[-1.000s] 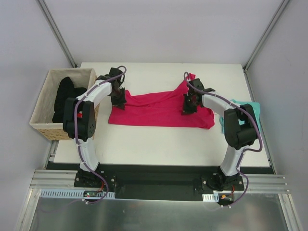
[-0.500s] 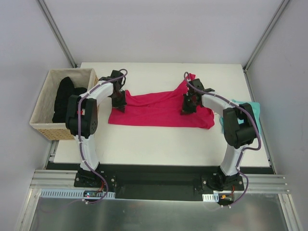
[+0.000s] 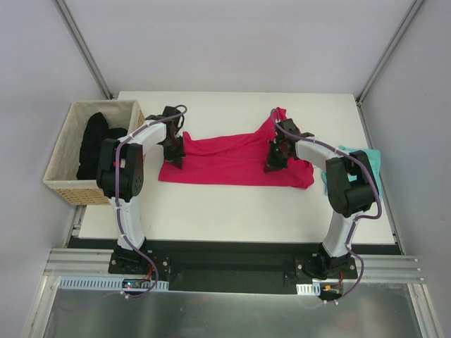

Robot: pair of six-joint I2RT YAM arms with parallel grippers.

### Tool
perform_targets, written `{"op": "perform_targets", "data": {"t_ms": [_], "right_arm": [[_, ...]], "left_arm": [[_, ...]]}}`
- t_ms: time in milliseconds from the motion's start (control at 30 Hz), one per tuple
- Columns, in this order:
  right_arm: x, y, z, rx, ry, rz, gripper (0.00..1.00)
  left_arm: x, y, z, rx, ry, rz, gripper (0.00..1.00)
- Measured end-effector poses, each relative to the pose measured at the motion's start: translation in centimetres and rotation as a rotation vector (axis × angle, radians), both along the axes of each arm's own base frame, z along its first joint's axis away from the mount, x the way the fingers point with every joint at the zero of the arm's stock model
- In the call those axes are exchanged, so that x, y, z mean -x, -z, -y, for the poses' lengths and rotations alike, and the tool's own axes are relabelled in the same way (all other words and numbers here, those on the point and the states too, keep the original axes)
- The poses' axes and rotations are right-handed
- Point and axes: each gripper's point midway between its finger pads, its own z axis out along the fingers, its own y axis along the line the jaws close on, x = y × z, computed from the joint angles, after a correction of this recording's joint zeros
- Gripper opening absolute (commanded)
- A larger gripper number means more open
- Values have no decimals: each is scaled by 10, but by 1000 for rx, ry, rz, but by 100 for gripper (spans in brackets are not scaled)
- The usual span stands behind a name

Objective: Fold and stack the t-shirts

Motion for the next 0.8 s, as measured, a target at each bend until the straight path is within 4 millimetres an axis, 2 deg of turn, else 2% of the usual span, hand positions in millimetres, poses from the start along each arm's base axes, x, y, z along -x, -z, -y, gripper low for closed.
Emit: {"op": "perform_targets", "data": {"t_ms": [367,800], "right_arm": [[8,8,2,1,10,-24,1],[17,8,5,-5,31,-35,1]], "left_arm": [[16,13,-6,-9,-7,-50,0],[18,13,-6,-6,-7,-43,0]]}}
